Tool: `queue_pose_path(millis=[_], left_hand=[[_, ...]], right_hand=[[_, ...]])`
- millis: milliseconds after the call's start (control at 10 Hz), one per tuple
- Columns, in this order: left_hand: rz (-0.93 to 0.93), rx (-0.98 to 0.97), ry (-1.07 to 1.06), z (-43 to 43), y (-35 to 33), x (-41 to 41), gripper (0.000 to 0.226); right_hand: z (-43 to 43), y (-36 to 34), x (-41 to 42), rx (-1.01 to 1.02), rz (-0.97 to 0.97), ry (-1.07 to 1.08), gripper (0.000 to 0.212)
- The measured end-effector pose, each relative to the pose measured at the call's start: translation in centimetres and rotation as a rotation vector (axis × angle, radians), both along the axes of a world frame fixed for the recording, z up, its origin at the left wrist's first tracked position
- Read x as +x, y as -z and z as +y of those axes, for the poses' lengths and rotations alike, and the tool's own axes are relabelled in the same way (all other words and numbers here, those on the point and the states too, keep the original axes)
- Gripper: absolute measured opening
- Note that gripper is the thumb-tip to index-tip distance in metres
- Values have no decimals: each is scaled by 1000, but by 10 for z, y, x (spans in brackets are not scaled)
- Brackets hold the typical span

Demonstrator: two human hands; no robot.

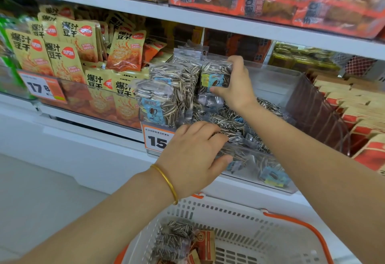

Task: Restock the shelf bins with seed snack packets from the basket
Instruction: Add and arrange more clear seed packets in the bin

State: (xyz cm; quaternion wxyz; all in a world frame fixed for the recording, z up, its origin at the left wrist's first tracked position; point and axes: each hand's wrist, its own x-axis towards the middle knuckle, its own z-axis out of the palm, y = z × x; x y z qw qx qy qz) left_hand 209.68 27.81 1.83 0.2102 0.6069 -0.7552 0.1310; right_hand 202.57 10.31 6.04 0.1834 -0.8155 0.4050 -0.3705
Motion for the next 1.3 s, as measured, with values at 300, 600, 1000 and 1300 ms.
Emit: queue_pose_path(millis=[300,600,1000,1300], left_hand=[[9,15,-1,0,-1,-1,47],[-1,21,-6,0,0,0,48],[-9,5,-14,0,0,-1,46],[-2,-2,-7,0,0,0,46]], right_hand=[[-14,0,2,297,96,6,65],[-19,0,11,262,32,79,66],[-14,11,2,366,-35,21,54],[-17,10,-2,404,-87,41,76]])
